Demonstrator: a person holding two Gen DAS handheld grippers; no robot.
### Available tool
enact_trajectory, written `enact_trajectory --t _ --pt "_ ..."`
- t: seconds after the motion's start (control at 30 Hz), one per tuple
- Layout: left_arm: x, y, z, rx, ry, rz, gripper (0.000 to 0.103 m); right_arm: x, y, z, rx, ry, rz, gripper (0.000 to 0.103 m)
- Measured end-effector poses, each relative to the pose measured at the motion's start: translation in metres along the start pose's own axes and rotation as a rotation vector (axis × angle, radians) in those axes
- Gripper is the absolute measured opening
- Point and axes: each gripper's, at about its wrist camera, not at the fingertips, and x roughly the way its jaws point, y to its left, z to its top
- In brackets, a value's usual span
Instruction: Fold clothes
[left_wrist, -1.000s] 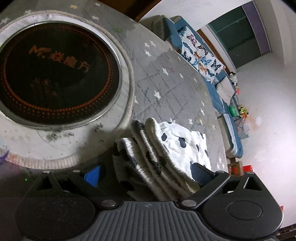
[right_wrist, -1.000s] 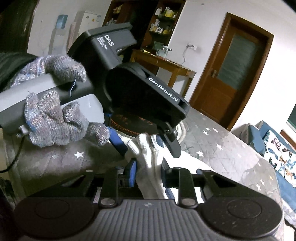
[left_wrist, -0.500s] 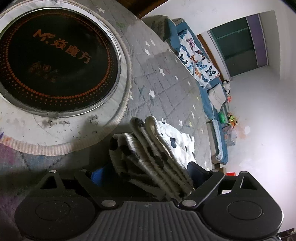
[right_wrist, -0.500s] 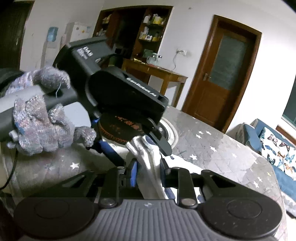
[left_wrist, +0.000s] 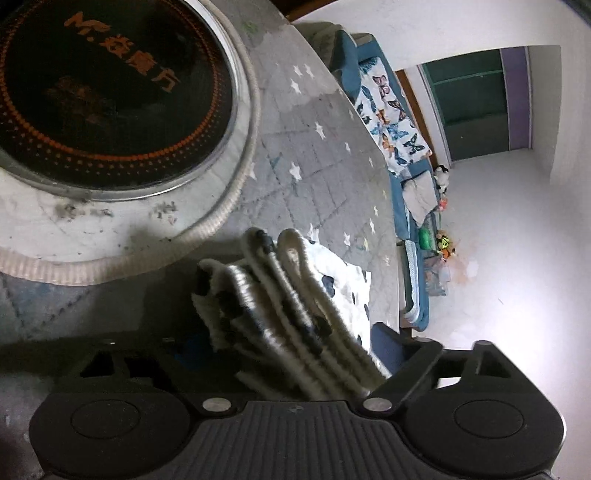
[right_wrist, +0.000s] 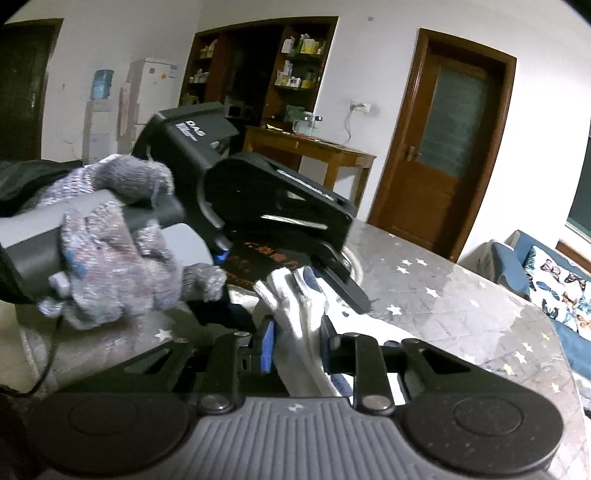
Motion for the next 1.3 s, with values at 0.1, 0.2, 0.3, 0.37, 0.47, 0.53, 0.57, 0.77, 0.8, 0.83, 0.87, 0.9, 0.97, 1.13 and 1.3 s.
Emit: enact_trajectory --t 0.1,0.2,0.3,0.37,0.47,0.53,0.57,0.77,0.8,0.83,0.87,0.9,0.97,1.13,1.3 --pt "0.002 0.004 0.0 -0.002 0.0 0.001 0.065 -0.001 0.003 -0.003 -0.002 0.004 0.023 0.023" --pt "0.003 0.01 0.0 -0.001 -0.002 0.005 0.046 0.001 0.003 -0.007 0.003 0.012 0.039 0.023" --pt "0.003 0.013 0.0 0.013 -0.008 0.01 0.034 0.002 -0.001 -0.009 0.029 0.021 0.053 0.028" --pt "0.003 0.014 0.0 0.033 -0.014 0.018 0.032 0.0 -0.004 -0.009 0.054 0.026 0.078 0.032" --pt "0.001 0.017 0.002 0.04 -0.022 0.025 0.031 -0.002 -0.014 -0.008 0.104 0.035 0.096 0.033" --pt "-0.001 0.02 0.003 0.044 -0.027 0.03 0.031 -0.003 -0.027 -0.008 0.148 0.042 0.092 0.034" --pt "-0.001 0.021 0.002 0.045 -0.028 0.03 0.031 -0.004 -0.033 -0.007 0.169 0.046 0.09 0.034" --pt "-0.004 0.021 0.001 0.053 -0.031 0.035 0.031 0.013 -0.082 -0.009 0.297 0.103 0.015 0.034" --pt "-0.005 0.021 0.001 0.053 -0.032 0.038 0.031 0.02 -0.091 -0.01 0.309 0.115 -0.006 0.034" --pt "-0.006 0.022 0.001 0.055 -0.033 0.04 0.031 0.027 -0.1 -0.011 0.322 0.124 -0.022 0.034" --pt "-0.006 0.022 0.002 0.057 -0.034 0.041 0.031 0.034 -0.108 -0.012 0.338 0.138 -0.027 0.034" --pt "-0.005 0.021 0.002 0.057 -0.035 0.042 0.031 0.043 -0.116 -0.013 0.355 0.156 -0.027 0.034" --pt "-0.003 0.02 0.003 0.058 -0.036 0.043 0.031 0.057 -0.13 -0.016 0.389 0.187 -0.032 0.034" --pt "-0.005 0.02 0.004 0.063 -0.039 0.046 0.031 0.082 -0.149 -0.025 0.386 0.254 -0.085 0.034" --pt "-0.005 0.021 0.005 0.063 -0.04 0.046 0.031 0.081 -0.166 -0.036 0.407 0.258 -0.171 0.038"
